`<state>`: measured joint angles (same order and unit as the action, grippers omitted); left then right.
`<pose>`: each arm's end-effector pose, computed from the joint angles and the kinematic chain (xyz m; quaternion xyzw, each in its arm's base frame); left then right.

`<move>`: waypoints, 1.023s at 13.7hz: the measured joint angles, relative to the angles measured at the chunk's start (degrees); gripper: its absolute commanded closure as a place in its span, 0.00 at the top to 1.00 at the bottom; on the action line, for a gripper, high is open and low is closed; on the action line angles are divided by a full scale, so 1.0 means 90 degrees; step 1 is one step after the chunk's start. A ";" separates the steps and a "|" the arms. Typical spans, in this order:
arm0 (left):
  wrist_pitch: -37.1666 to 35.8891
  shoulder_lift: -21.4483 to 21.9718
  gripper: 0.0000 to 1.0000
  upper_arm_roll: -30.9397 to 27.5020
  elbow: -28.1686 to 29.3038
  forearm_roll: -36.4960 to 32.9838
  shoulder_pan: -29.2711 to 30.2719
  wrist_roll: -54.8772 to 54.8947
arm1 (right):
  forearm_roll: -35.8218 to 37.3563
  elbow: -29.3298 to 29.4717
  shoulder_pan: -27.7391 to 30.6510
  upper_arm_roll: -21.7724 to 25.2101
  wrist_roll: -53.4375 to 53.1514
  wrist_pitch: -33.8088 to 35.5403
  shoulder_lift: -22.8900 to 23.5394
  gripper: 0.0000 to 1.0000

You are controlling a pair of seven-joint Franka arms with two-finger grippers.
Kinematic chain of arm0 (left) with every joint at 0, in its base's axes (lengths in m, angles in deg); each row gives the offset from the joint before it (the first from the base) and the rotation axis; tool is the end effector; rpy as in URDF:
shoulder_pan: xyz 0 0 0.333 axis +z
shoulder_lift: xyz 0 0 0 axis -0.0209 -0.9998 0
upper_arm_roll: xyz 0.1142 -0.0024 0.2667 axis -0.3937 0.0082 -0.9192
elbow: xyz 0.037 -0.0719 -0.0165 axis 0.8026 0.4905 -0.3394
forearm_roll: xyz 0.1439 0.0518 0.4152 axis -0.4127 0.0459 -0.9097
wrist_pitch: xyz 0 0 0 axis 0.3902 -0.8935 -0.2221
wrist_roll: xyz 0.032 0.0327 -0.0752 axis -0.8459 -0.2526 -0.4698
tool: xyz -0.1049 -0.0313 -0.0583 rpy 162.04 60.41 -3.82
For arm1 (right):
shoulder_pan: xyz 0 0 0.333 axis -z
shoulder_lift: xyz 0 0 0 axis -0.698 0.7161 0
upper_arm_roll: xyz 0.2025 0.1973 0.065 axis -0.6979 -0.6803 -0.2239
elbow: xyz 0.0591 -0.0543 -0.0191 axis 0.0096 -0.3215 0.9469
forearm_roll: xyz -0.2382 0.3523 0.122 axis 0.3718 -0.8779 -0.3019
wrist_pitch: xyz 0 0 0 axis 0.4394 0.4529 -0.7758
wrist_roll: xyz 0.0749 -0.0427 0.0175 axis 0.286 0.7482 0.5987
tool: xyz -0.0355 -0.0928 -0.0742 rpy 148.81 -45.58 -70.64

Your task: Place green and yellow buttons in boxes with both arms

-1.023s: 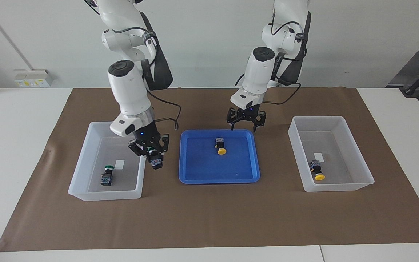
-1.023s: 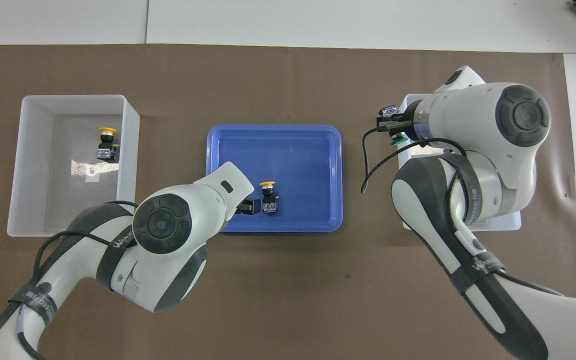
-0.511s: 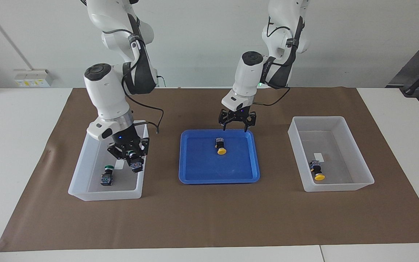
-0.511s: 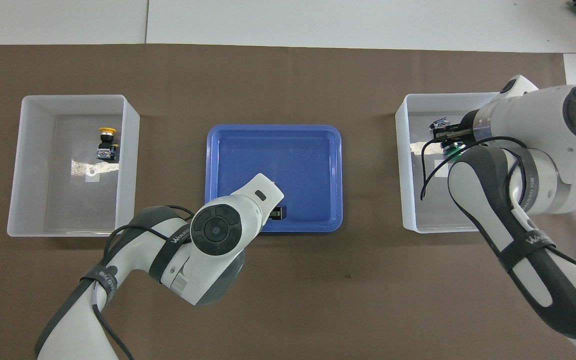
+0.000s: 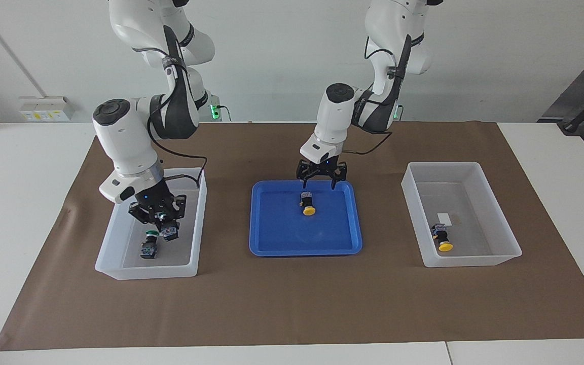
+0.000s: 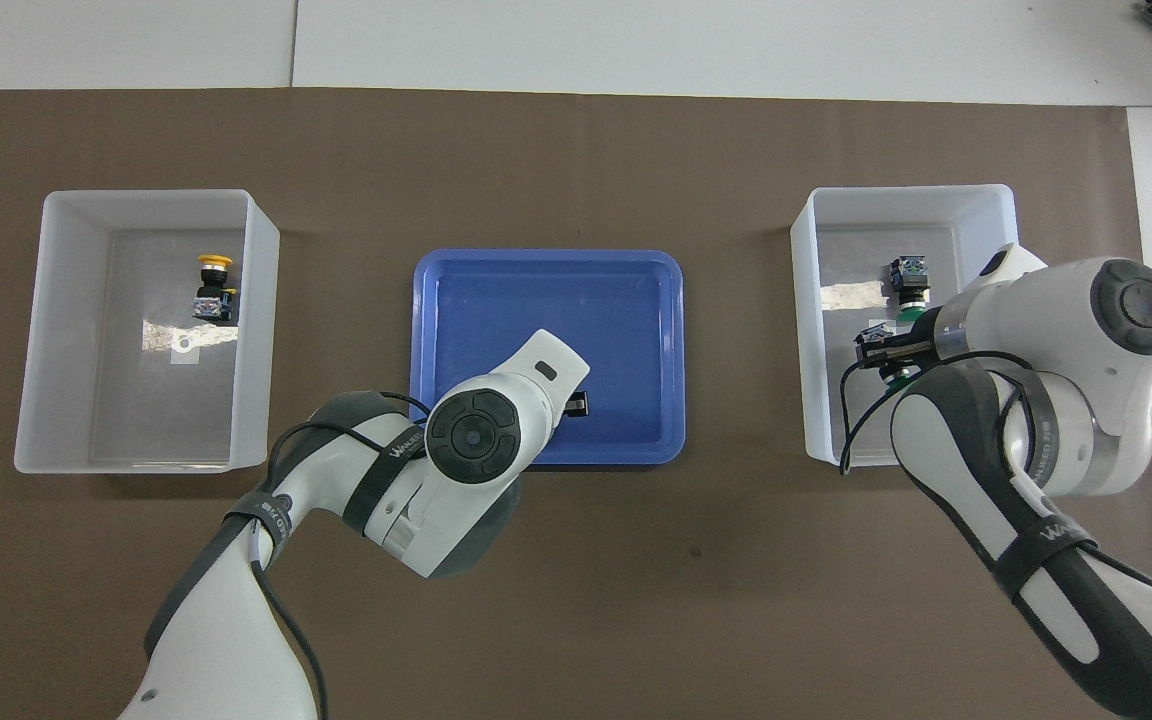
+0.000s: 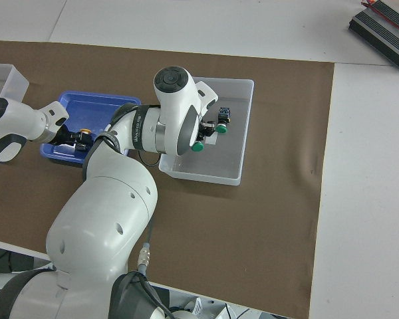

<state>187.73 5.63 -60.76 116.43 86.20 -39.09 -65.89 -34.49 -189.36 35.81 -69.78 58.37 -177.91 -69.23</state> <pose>0.4937 -0.4005 0.2217 0.9951 0.0129 0.0795 0.0564 0.5988 0.0224 0.2682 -0.9967 -0.0684 -0.0355 0.0259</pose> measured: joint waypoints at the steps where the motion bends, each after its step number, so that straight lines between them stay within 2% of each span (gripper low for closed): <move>1: -0.0014 0.0000 0.00 -0.0001 0.0000 0.0000 0.0000 -0.0001 | 0.0000 -0.0085 0.0029 0.0000 0.0097 -0.0179 0.0002 0.20; 3: -0.0092 0.0032 0.00 -0.0011 -0.0013 0.0000 0.0000 -0.0001 | 0.0000 -0.0270 0.0099 0.0003 0.0236 -0.0488 0.0027 0.53; 5: -0.0271 0.0148 0.00 -0.0071 -0.0041 0.0000 0.0035 0.0001 | 0.0000 -0.0363 0.0126 0.0002 0.0246 -0.0606 0.0055 1.00; 8: -0.0878 0.0667 0.00 -0.0137 -0.0118 0.0000 0.0422 0.0277 | -0.0008 -0.0343 0.0129 0.0001 0.0163 -0.0651 0.0056 1.00; 11: -0.1523 0.1309 0.00 -0.0165 -0.0122 -0.0005 0.1110 0.0752 | -0.0010 -0.0038 0.0122 -0.0015 -0.0442 -0.0657 0.0036 1.00; 14: -0.1635 0.1526 0.00 -0.0184 -0.0119 -0.0010 0.1916 0.1827 | -0.0010 0.0342 0.0129 -0.0017 -0.1138 -0.0450 -0.0064 1.00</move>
<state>173.01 19.37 -62.41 115.35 86.11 -21.85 -49.44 -34.58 -186.29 36.97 -69.94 48.13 -181.96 -69.81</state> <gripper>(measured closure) 0.573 0.000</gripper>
